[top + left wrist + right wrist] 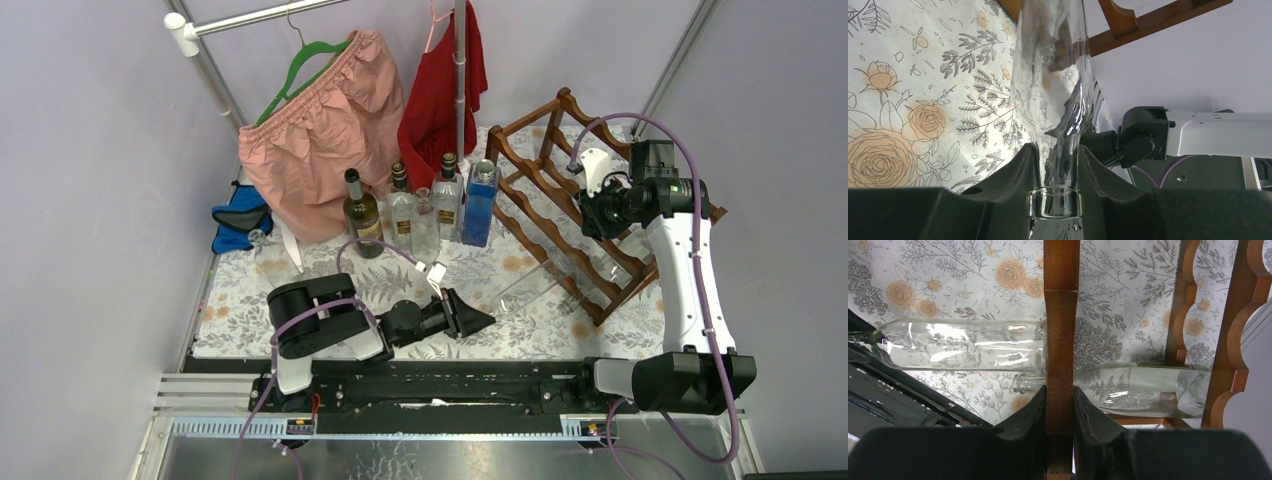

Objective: Put the wine bottle on the wine rack
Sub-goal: Place the wine bottle in the wine rack.

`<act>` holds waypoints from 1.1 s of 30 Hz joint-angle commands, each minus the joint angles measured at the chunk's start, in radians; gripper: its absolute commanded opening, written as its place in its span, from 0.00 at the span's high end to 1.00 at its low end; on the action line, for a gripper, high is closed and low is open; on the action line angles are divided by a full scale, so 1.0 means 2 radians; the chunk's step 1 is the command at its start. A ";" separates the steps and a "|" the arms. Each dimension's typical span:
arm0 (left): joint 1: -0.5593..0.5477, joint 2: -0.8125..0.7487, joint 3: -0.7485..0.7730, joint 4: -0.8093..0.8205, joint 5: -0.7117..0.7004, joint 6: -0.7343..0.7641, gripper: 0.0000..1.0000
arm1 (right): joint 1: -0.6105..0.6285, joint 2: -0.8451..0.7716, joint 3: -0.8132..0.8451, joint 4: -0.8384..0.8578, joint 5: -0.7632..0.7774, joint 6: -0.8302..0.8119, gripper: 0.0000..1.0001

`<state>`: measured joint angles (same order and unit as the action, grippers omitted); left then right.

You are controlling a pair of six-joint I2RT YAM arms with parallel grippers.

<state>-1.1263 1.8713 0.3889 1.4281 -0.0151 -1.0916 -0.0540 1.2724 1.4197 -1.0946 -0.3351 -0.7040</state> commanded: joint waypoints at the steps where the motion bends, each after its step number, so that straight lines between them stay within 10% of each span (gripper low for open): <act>1: -0.003 0.006 0.021 0.091 -0.018 -0.005 1.00 | 0.004 -0.030 0.014 -0.014 -0.029 -0.004 0.82; 14: 0.002 0.036 0.049 0.091 -0.012 -0.015 1.00 | 0.004 -0.031 0.010 0.007 -0.015 0.006 0.55; 33: 0.010 0.106 0.125 0.089 -0.041 -0.042 1.00 | 0.004 -0.032 0.009 0.002 -0.020 -0.001 0.54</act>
<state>-1.1152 2.0624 0.5804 1.4429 -0.0666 -1.1599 -0.0521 1.2274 1.4197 -1.0901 -0.3534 -0.6998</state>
